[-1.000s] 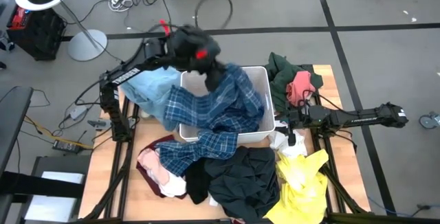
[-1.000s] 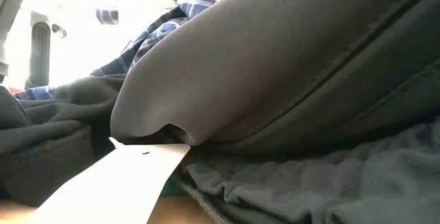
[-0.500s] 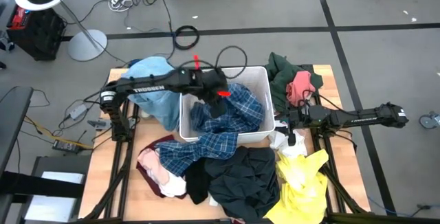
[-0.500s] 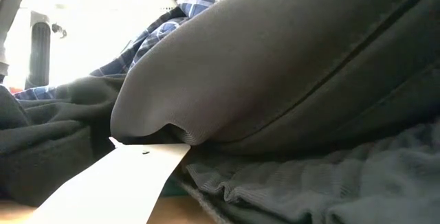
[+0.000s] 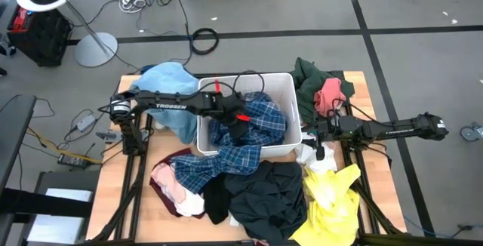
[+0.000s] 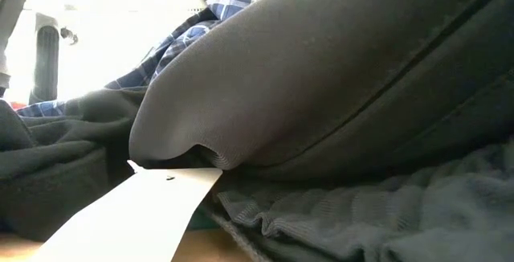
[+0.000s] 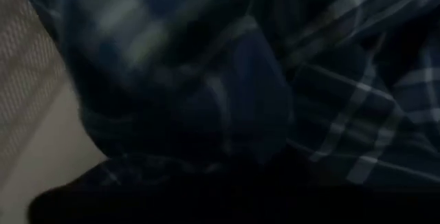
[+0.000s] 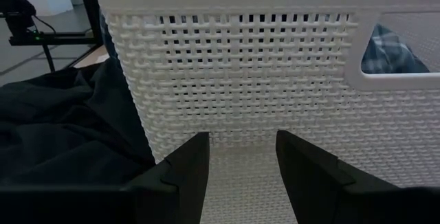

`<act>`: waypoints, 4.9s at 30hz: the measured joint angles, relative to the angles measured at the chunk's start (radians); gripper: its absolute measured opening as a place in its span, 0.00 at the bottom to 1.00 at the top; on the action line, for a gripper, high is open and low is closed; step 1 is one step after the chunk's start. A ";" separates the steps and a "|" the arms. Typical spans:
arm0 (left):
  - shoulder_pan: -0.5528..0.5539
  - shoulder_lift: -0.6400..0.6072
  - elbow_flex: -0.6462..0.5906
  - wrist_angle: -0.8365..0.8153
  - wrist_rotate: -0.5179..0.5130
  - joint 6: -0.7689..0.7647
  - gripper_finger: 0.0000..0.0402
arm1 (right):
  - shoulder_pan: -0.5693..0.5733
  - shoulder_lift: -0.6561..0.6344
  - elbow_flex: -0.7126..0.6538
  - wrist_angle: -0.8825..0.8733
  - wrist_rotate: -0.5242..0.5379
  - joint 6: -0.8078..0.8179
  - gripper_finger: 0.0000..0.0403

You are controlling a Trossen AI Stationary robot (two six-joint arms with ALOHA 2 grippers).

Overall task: Sort clothes
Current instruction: Put the blue checkered long sleeve polo into the laundry bin

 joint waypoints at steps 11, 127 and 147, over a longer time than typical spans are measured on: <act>-0.009 0.000 0.136 -0.091 0.005 0.037 0.35 | 0.000 0.000 0.000 0.000 0.000 0.000 0.43; -0.105 -0.450 0.255 0.126 -0.376 0.297 0.00 | 0.000 0.000 0.004 0.016 0.000 0.000 0.43; -0.008 0.028 0.244 0.001 0.004 0.233 0.02 | 0.000 0.000 0.004 0.020 0.000 0.000 0.43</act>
